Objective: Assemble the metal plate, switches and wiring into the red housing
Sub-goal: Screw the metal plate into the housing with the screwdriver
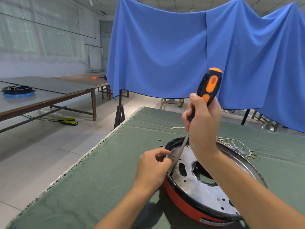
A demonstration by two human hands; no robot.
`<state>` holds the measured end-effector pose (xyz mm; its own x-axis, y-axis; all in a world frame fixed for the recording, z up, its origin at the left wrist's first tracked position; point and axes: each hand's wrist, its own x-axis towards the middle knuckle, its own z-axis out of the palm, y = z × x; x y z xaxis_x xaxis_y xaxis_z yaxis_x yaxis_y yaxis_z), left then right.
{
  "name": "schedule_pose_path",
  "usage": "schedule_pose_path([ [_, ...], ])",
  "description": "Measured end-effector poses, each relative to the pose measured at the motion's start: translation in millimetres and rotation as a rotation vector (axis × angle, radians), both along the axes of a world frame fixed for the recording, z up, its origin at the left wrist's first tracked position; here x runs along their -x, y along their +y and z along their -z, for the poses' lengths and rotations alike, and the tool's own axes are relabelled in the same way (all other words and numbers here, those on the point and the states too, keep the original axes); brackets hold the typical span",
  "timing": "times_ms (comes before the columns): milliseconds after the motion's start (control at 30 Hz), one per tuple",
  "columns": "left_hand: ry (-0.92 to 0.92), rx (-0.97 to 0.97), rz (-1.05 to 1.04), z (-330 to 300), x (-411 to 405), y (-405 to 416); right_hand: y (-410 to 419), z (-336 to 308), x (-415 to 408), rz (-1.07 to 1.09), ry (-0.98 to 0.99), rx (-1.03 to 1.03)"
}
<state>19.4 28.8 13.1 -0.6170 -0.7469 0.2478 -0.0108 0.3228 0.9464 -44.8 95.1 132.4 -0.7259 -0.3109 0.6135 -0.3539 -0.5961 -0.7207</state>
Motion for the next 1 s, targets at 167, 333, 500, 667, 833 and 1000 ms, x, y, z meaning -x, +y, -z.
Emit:
schedule_pose_path([
  [167,-0.010,0.008,0.030,1.8,1.3,-4.8,-11.2,-4.3,-4.3,-0.041,0.000,-0.020],
  [333,-0.026,0.010,0.041,-1.2,0.2,-2.9,-9.1,-7.8,5.5,-0.125,-0.065,-0.043],
  [500,-0.117,0.056,0.135,-6.2,-1.9,-0.1,-8.4,-8.0,9.8,-0.210,-0.072,-0.145],
  [667,-0.326,0.137,0.434,-14.5,-17.5,-11.4,-5.0,1.7,8.0,-0.257,-0.070,-0.370],
  [833,-0.563,0.229,0.414,-20.5,-17.0,2.4,-10.1,4.7,2.6,-0.079,-0.082,-0.247],
  [1000,-0.612,0.205,0.314,-28.2,-13.6,9.2,-10.7,1.1,-8.5,0.015,-0.058,-0.233],
])
